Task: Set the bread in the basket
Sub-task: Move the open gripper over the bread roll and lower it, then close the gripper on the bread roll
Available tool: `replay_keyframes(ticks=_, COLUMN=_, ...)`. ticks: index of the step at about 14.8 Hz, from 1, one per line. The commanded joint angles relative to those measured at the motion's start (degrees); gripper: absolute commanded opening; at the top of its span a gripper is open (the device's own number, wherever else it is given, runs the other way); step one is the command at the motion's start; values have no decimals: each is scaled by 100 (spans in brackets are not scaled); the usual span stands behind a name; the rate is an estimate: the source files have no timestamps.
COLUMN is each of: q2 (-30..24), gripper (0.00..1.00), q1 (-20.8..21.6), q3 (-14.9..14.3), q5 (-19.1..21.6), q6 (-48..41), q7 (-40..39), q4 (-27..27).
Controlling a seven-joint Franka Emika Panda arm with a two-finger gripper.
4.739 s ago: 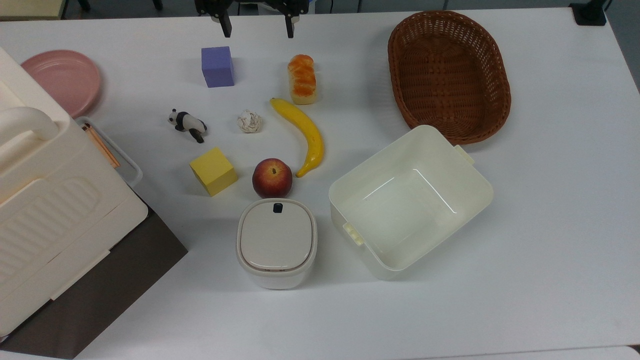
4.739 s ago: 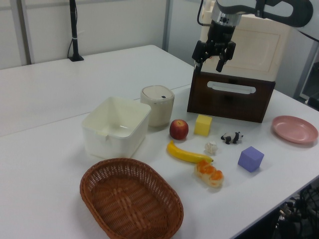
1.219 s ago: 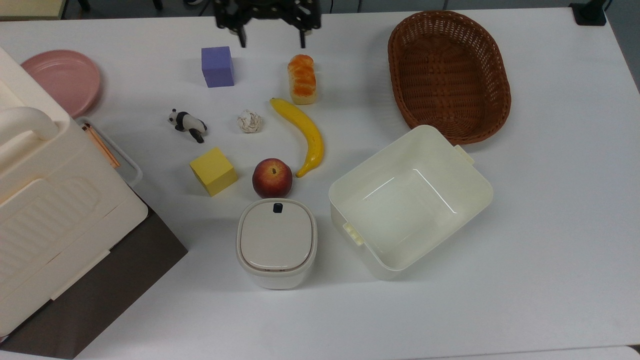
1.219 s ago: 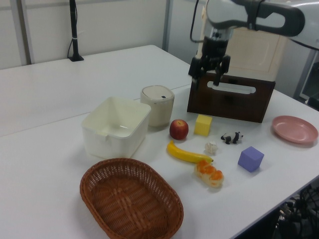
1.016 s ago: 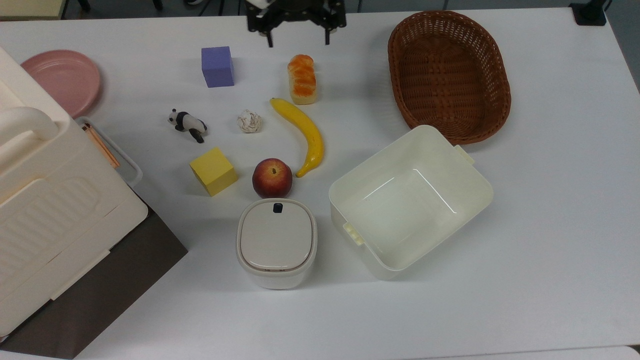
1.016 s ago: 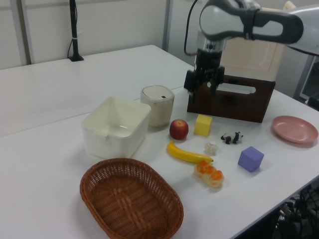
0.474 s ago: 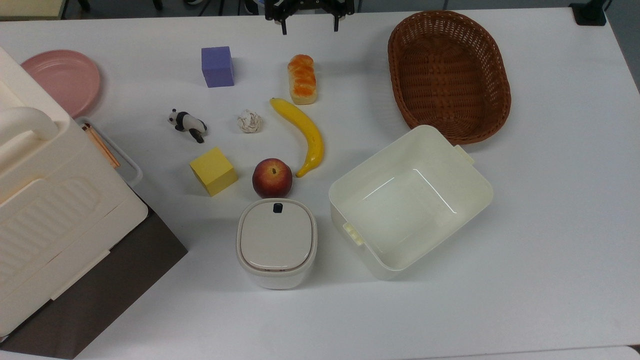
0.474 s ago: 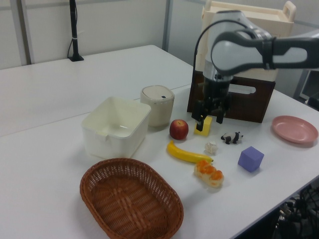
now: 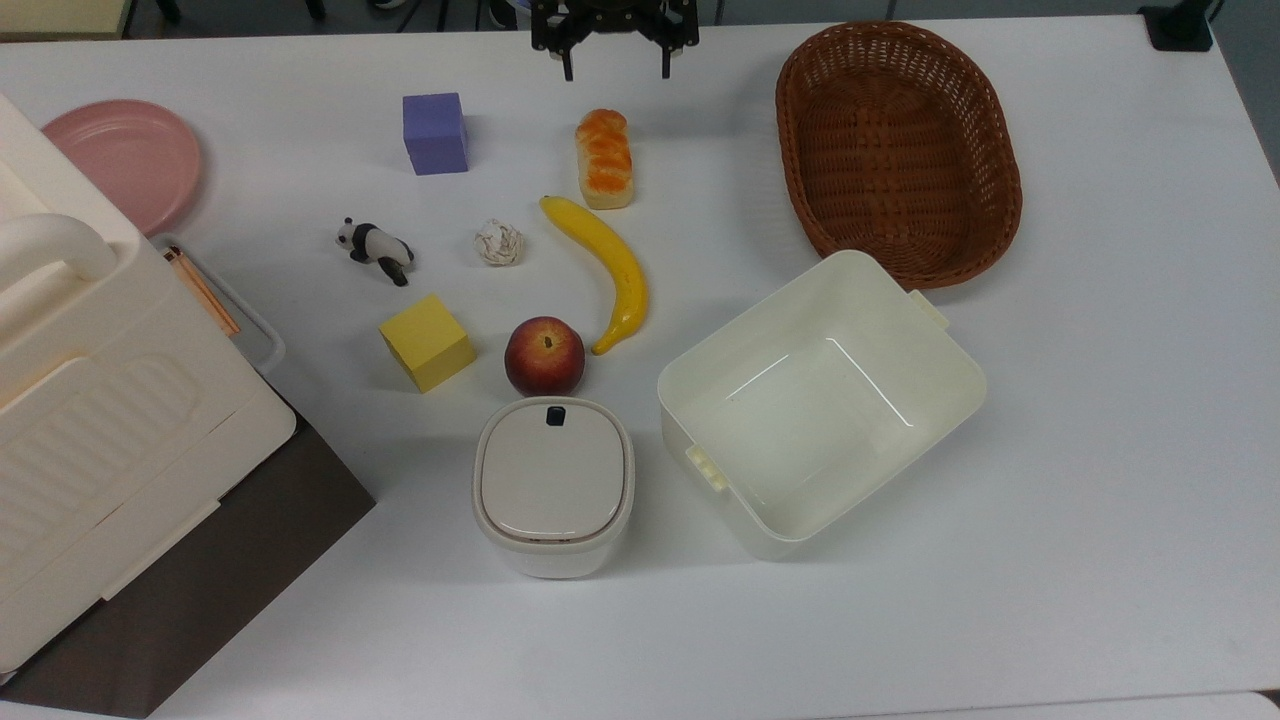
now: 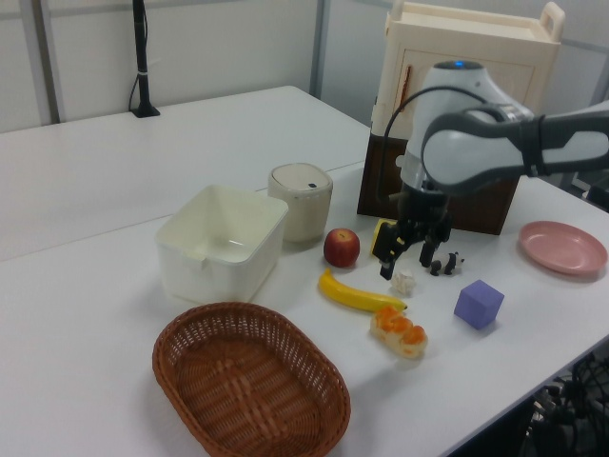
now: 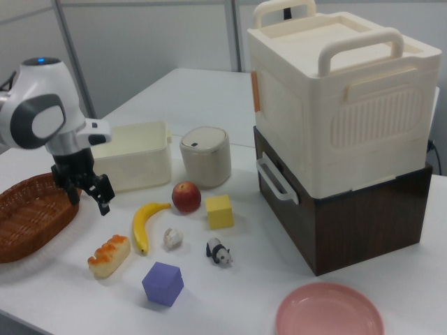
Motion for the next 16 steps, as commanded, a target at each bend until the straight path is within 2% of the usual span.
replay_keyframes(ticks=1, q2=-192, gripper=100, q1=77, q3=-72, q5=-96, q6=786, q7=147, q4=-642)
replay_keyframes(ticks=6, q2=63, gripper=100, q1=16, q3=-89, q5=-219, q6=1235, q7=-12, q4=-880)
replay_keyframes(ticks=16, q2=836, gripper=100, q1=7, q3=-98, q5=-438, q6=1727, q7=-3, q4=-854)
